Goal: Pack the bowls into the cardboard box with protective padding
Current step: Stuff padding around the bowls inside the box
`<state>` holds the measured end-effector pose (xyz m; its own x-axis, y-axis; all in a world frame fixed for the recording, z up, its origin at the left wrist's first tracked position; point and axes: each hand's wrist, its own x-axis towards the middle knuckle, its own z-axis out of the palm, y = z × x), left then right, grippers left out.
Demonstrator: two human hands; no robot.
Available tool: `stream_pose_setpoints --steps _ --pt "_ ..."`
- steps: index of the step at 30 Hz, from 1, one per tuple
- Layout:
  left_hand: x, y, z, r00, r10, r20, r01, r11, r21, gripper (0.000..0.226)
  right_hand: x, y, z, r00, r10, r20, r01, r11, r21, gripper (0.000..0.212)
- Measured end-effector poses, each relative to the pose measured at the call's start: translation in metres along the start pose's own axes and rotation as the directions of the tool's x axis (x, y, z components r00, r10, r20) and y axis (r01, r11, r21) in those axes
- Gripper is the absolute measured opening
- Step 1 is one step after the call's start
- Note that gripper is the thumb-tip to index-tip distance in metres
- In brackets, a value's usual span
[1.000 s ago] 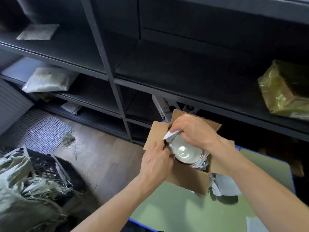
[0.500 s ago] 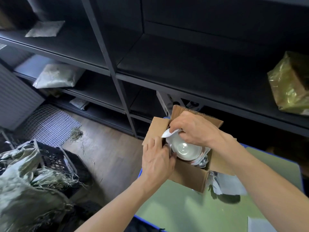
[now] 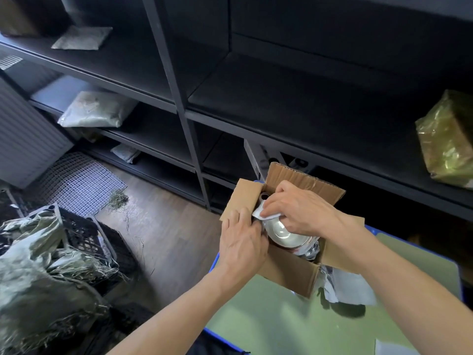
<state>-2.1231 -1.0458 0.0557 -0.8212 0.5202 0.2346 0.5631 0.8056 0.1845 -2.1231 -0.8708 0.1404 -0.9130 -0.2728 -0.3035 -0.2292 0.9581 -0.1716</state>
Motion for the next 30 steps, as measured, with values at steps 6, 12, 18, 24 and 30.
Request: stream_pose_setpoints --steps 6,12,18,24,30 --pt "-0.002 0.0 -0.001 1.0 -0.008 0.016 0.008 1.0 0.011 0.023 0.013 -0.004 -0.005 0.998 -0.067 -0.008 0.067 0.998 -0.016 0.049" --pt "-0.002 -0.002 -0.003 0.999 0.018 0.032 -0.018 1.0 0.01 0.012 0.022 -0.01 0.011 0.999 -0.011 -0.04 0.011 1.0 0.0 0.036" --pt "-0.003 -0.003 -0.003 0.999 0.028 0.025 -0.027 0.999 -0.031 0.013 0.02 -0.002 0.012 0.975 -0.01 -0.222 0.019 0.999 0.039 0.039" --pt "-0.002 -0.006 -0.003 0.999 0.03 0.026 -0.028 0.998 -0.05 0.015 0.031 -0.008 0.024 0.95 0.018 -0.313 -0.022 1.0 -0.011 0.032" --pt "-0.001 -0.005 -0.002 0.999 0.029 0.013 -0.028 0.998 -0.061 0.018 0.017 0.002 0.015 0.965 -0.01 -0.262 0.041 0.993 0.113 0.032"
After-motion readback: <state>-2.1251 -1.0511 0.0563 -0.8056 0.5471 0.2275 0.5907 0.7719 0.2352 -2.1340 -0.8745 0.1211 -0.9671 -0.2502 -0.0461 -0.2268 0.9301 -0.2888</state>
